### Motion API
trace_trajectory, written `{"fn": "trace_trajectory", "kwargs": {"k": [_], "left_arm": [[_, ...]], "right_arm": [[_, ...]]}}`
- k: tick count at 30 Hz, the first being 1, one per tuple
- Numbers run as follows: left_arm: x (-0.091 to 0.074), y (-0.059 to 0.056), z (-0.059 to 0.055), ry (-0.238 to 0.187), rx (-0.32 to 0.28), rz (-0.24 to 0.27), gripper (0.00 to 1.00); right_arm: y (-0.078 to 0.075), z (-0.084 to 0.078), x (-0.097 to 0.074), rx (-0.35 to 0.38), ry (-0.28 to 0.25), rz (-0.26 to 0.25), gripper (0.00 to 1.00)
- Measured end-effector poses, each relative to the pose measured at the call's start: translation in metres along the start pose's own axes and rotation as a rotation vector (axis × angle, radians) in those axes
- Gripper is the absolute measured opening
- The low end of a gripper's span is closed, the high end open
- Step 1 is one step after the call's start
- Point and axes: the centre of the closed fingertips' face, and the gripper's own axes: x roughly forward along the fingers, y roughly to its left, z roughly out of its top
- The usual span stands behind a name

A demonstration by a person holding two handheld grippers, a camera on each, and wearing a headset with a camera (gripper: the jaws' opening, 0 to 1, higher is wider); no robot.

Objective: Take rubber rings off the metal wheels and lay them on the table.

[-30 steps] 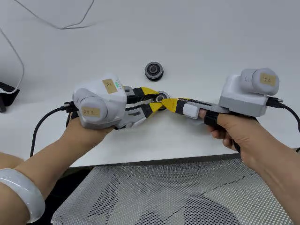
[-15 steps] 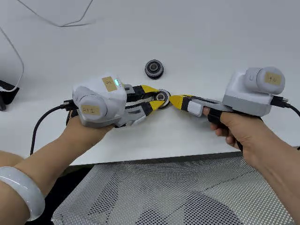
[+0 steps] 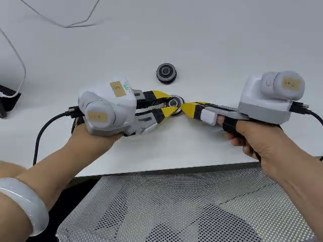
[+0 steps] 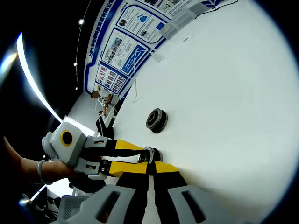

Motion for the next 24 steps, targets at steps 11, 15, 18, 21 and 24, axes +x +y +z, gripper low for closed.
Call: {"fn": "trace_trajectory", "kwargs": {"k": [11, 15, 18, 21, 24], "left_arm": [[0.0002, 0.0001, 0.0001, 0.001, 0.000, 0.000, 0.12], [0.0004, 0.0005, 0.0000, 0.001, 0.001, 0.001, 0.12], [0.0005, 0.0007, -0.0002, 0.002, 0.001, 0.000, 0.12], [0.0005, 0.0006, -0.0001, 0.002, 0.001, 0.000, 0.12], [0.0004, 0.0007, -0.0004, 0.006, 0.002, 0.000, 0.12]], "right_arm": [[-0.0006, 0.0012, 0.0015, -0.025, 0.005, -0.024, 0.06], [-0.0010, 0.0043, 0.0005, -0.060, -0.005, -0.036, 0.02], [-0.0020, 0.0046, 0.0003, -0.061, 0.001, -0.037, 0.02], [-0.0023, 0.0048, 0.0000, -0.069, 0.001, -0.042, 0.01], [-0.0015, 0.0053, 0.0003, -0.073, -0.002, -0.045, 0.01]]}}
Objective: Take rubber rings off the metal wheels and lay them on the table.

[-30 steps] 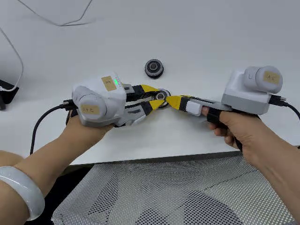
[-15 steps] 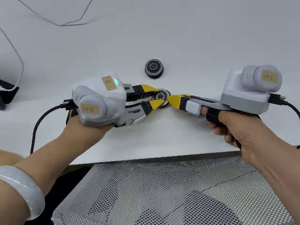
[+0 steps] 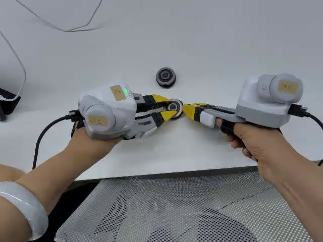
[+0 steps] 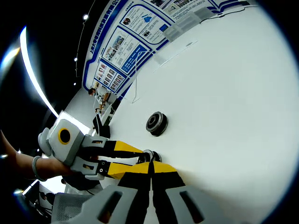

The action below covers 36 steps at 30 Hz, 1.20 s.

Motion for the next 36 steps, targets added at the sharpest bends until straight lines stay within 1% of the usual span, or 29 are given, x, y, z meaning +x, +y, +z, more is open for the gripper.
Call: {"fn": "trace_trajectory", "kwargs": {"k": [17, 24, 30, 36], "left_arm": [[0.000, 0.000, 0.000, -0.004, -0.005, 0.003, 0.12], [0.000, 0.000, 0.000, -0.006, -0.007, 0.003, 0.12], [0.000, 0.000, 0.001, -0.006, -0.008, 0.003, 0.12], [0.000, 0.000, 0.000, -0.005, -0.006, 0.001, 0.12]], "right_arm": [[0.007, 0.001, 0.002, 0.013, 0.007, 0.017, 0.01], [0.012, 0.001, 0.003, 0.024, 0.008, 0.033, 0.01], [0.021, 0.002, 0.004, 0.028, 0.011, 0.067, 0.01], [0.024, 0.002, 0.001, 0.028, 0.008, 0.075, 0.01]]}}
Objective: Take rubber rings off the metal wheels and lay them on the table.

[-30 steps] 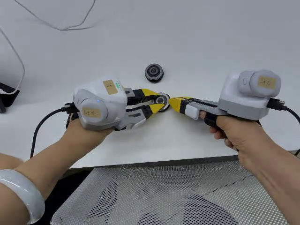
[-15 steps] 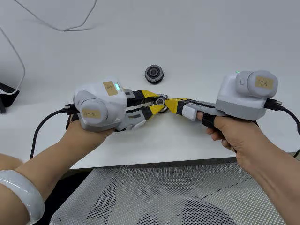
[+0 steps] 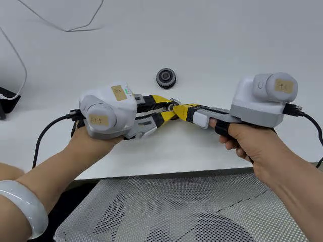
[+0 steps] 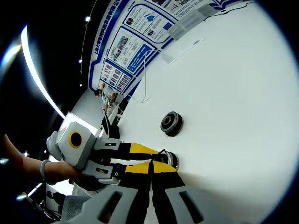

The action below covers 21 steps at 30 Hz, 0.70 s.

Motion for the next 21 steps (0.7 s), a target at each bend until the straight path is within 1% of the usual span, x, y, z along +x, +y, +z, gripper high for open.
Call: {"fn": "trace_trajectory", "kwargs": {"k": [9, 17, 20, 21], "left_arm": [[0.0001, -0.0012, 0.0012, 0.004, 0.003, -0.005, 0.12], [-0.0001, -0.0013, 0.0024, 0.004, -0.006, -0.018, 0.13], [-0.0026, -0.0010, 0.0044, -0.001, -0.009, -0.017, 0.13], [-0.0047, -0.0005, 0.0074, -0.014, -0.011, -0.016, 0.11]], "right_arm": [[0.0033, -0.0005, -0.0034, 0.016, -0.007, 0.017, 0.01], [-0.0015, 0.0019, -0.0032, 0.030, -0.022, -0.001, 0.01], [-0.0004, 0.0036, -0.0042, 0.047, -0.032, 0.007, 0.01], [-0.0001, 0.0045, -0.0043, 0.054, -0.039, 0.011, 0.01]]}}
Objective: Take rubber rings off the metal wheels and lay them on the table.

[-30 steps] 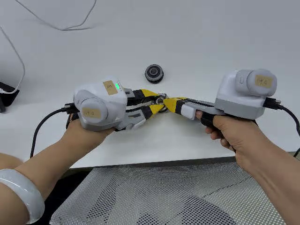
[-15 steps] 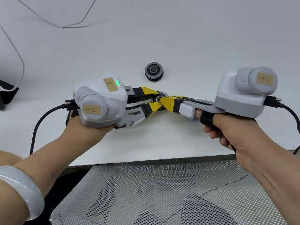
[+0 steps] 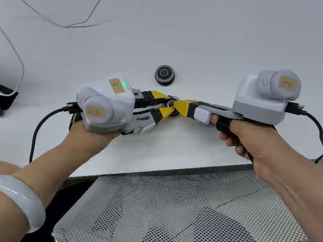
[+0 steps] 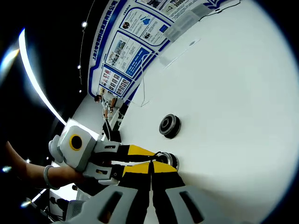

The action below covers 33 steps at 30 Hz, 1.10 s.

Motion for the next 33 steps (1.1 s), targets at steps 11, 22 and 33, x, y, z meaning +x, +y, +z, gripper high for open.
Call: {"fn": "trace_trajectory", "kwargs": {"k": [11, 22, 33], "left_arm": [[-0.015, 0.002, 0.005, -0.013, -0.009, 0.023, 0.17], [-0.022, 0.001, 0.001, -0.014, -0.036, 0.051, 0.19], [-0.020, 0.000, 0.002, -0.018, -0.042, 0.055, 0.19]], "right_arm": [[0.004, 0.005, 0.001, 0.018, -0.018, 0.013, 0.01], [0.009, 0.014, -0.010, 0.021, -0.046, 0.022, 0.01], [-0.018, 0.028, -0.052, 0.045, -0.100, -0.050, 0.01]]}}
